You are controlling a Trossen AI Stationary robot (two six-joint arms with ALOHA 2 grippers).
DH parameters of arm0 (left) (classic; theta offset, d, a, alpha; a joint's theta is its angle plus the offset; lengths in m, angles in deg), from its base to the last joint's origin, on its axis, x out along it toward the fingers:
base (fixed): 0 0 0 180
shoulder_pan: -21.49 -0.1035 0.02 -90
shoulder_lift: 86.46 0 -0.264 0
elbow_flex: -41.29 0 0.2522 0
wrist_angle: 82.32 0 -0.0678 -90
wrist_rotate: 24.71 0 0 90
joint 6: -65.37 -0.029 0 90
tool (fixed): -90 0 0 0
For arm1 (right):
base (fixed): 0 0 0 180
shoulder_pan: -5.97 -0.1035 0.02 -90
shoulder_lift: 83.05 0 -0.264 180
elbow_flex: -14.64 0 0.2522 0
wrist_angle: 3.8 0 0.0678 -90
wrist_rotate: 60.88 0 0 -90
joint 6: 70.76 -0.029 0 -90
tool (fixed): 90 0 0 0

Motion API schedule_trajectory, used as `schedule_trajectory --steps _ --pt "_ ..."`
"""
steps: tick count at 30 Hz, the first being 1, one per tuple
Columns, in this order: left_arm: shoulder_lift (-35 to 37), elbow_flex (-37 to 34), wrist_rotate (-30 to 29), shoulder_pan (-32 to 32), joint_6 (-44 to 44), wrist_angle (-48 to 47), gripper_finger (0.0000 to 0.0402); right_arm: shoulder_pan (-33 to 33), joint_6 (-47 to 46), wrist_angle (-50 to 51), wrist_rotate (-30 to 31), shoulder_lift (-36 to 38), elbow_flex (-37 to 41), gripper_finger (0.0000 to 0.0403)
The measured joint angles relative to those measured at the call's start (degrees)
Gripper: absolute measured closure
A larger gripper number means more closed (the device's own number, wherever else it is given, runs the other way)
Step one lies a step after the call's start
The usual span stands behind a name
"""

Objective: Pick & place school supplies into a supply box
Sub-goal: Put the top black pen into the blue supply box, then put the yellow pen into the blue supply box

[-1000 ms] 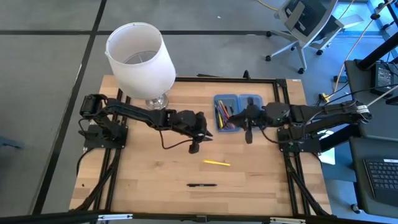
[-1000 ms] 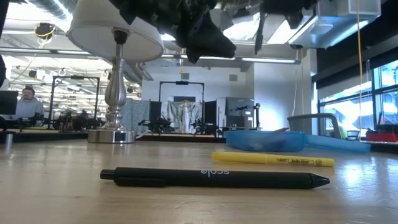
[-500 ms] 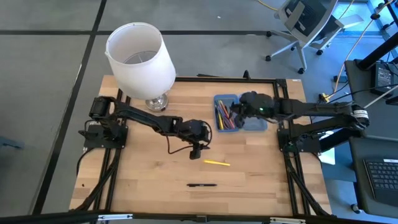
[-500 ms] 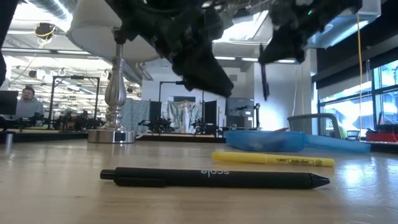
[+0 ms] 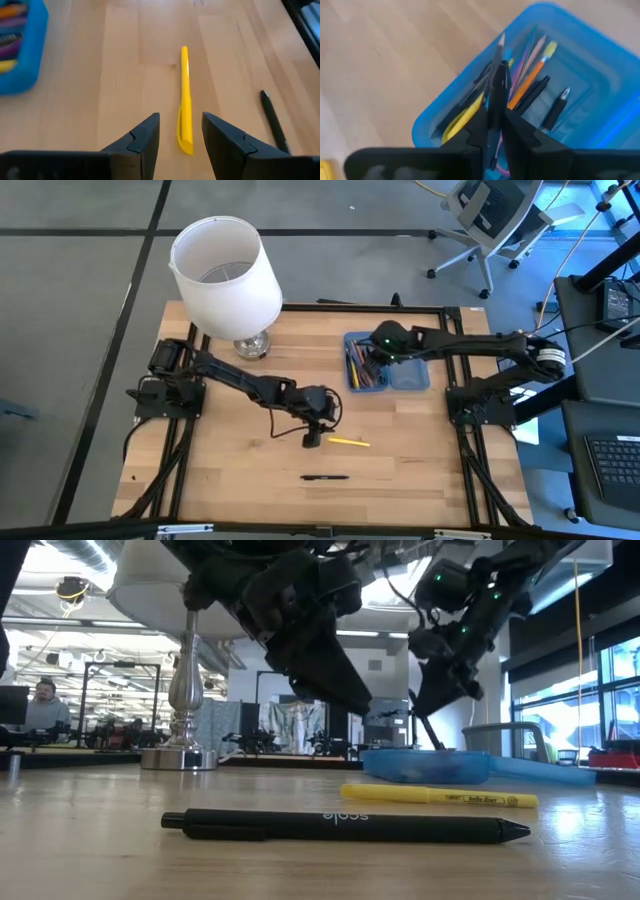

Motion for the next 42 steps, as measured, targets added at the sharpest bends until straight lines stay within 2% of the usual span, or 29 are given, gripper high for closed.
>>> schedule_trajectory --steps 9,23,28,34,42 --pt "0.0 0.0 -1.0 0.7 3.6 1.1 0.0263 1.8 0.0 -0.4 -1.4 -4.2 0.0 0.0351" --pt "-6.7 0.0 -0.8 1.9 5.9 5.7 0.0263 1.9 0.0 -0.8 -1.4 -4.6 0.0 0.0349" --pt "-9.1 0.0 -0.1 2.7 6.4 9.9 0.0263 1.9 0.0 -0.7 -1.1 -4.6 0.0 0.0327" --pt "-9.9 0.0 0.1 3.1 6.3 10.1 0.0263 1.9 -0.1 -0.7 -1.2 -4.6 0.0 0.0294" --pt "-9.9 0.0 0.0 3.1 5.3 9.7 0.0262 1.9 -0.2 -0.6 -1.2 -4.6 0.0 0.0288"
